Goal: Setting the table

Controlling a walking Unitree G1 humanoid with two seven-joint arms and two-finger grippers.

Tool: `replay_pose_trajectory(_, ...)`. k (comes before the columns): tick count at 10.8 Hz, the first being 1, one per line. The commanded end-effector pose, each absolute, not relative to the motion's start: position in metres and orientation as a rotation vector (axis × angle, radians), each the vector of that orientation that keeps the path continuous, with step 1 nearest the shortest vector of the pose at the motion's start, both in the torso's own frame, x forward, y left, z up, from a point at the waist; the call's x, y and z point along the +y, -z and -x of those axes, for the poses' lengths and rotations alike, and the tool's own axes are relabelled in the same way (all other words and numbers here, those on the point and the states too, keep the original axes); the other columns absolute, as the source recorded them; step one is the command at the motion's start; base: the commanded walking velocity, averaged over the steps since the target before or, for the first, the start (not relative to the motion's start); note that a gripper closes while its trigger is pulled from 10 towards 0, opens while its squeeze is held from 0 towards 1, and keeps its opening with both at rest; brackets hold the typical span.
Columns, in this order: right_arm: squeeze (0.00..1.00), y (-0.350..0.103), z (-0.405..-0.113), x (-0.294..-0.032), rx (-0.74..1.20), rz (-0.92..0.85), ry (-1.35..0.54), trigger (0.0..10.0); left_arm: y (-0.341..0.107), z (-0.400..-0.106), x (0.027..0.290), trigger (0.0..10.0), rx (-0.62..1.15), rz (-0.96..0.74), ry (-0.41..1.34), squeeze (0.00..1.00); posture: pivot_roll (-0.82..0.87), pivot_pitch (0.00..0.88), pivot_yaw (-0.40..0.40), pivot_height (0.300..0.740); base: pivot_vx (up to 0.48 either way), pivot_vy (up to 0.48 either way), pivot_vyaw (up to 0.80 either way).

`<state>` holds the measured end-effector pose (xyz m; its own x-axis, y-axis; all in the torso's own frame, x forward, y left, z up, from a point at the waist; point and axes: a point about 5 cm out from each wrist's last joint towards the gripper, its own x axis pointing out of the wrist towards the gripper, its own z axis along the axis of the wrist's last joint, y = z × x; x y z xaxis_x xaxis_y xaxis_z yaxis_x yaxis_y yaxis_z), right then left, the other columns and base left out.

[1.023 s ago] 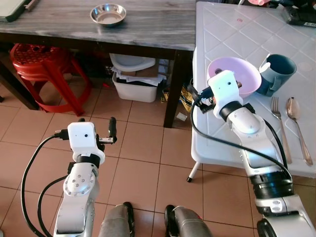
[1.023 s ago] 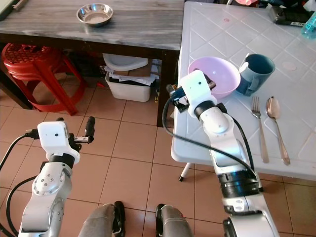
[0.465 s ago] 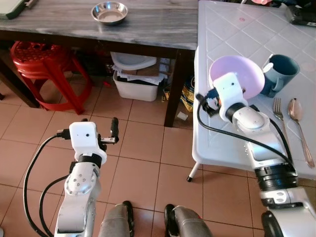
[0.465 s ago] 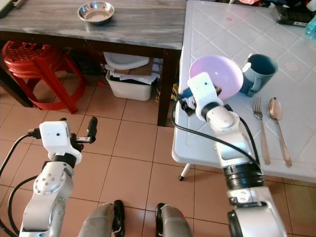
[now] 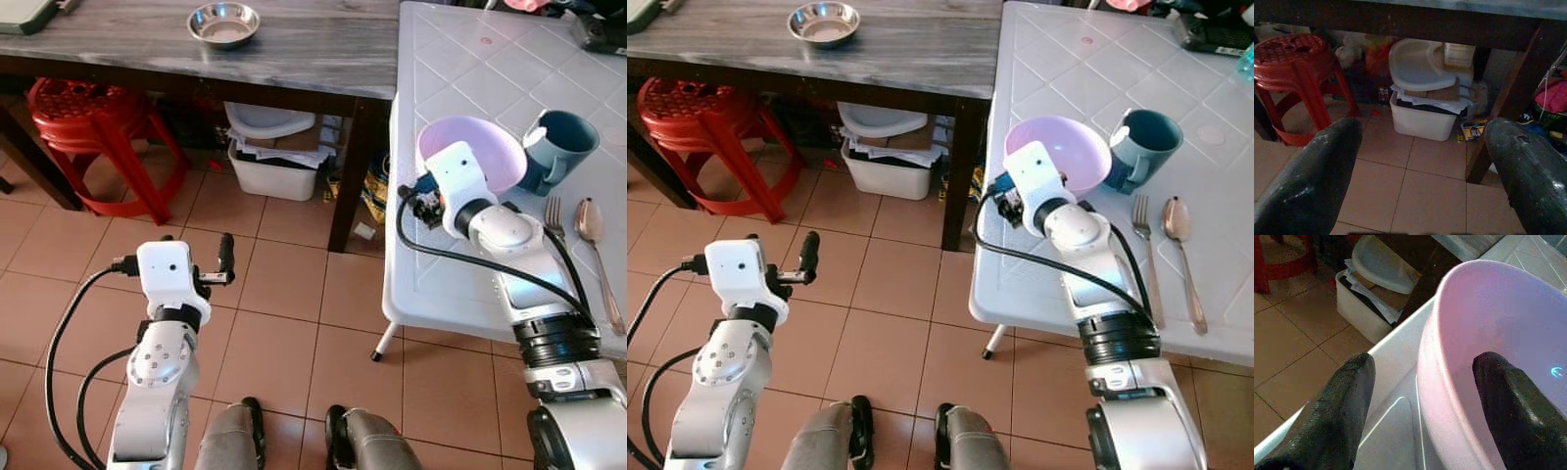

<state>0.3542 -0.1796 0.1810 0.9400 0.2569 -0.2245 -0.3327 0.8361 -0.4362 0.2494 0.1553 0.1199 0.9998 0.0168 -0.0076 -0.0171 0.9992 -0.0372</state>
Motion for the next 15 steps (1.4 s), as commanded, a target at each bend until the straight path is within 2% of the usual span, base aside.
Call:
replay_pose_trajectory(1,0.00,-0.178,-0.353,-0.182,0.191,0.482,-0.323,0.0,-0.118,-0.249,0.156,10.0,0.025,0.041,-0.016,0.00,0.03,0.211,-0.013,0.740,0.000,0.000,0.00)
replay_pose_trajectory(3,0.00,-0.175,-0.351,-0.179,0.214,0.464,-0.344,0.0,-0.116,-0.247,0.155,10.0,0.037,0.045,-0.009,0.00,0.03,0.210,-0.014,0.740,0.000,0.000,0.00)
replay_pose_trajectory(4,0.00,-0.176,-0.351,-0.179,0.210,0.474,-0.343,1.8,-0.116,-0.247,0.154,10.0,0.038,0.047,-0.007,0.00,0.03,0.210,-0.014,0.740,0.000,0.000,0.00)
replay_pose_trajectory(5,0.00,-0.173,-0.351,-0.183,0.226,0.486,-0.321,10.0,-0.115,-0.248,0.154,10.0,0.042,0.048,-0.005,0.00,0.03,0.208,-0.017,0.740,0.000,0.000,0.00)
replay_pose_trajectory(6,1.00,-0.168,-0.347,-0.186,0.257,0.478,-0.315,10.0,-0.115,-0.248,0.153,10.0,0.046,0.049,-0.002,0.00,0.03,0.206,-0.018,0.740,0.000,0.000,0.00)
replay_pose_trajectory(7,1.00,-0.170,-0.347,-0.186,0.261,0.501,-0.329,10.0,-0.115,-0.248,0.153,10.0,0.048,0.049,-0.001,0.00,0.03,0.207,-0.017,0.740,0.000,0.000,0.00)
replay_pose_trajectory(8,0.90,-0.177,-0.347,-0.185,0.252,0.499,-0.334,10.0,-0.114,-0.248,0.153,10.0,0.054,0.048,0.004,0.00,0.03,0.207,-0.017,0.740,0.000,0.000,0.00)
replay_pose_trajectory(9,0.00,-0.186,-0.347,-0.185,0.238,0.503,-0.349,10.0,-0.113,-0.248,0.153,10.0,0.060,0.045,0.008,0.00,0.03,0.205,-0.019,0.740,0.000,0.000,0.00)
replay_pose_trajectory(12,0.00,-0.197,-0.346,-0.183,0.238,0.500,-0.372,10.0,-0.111,-0.247,0.150,10.0,0.071,0.047,0.013,0.00,0.02,0.205,-0.025,0.740,0.000,0.000,0.00)
replay_pose_trajectory(13,0.00,-0.203,-0.347,-0.183,0.242,0.480,-0.376,0.0,-0.110,-0.247,0.150,10.0,0.078,0.046,0.017,0.00,0.02,0.204,-0.026,0.740,0.000,0.000,0.00)
replay_pose_trajectory(15,0.00,-0.205,-0.344,-0.182,0.266,0.453,-0.395,0.0,-0.108,-0.246,0.149,10.0,0.087,0.045,0.022,0.00,0.02,0.205,-0.030,0.740,0.000,0.000,0.00)
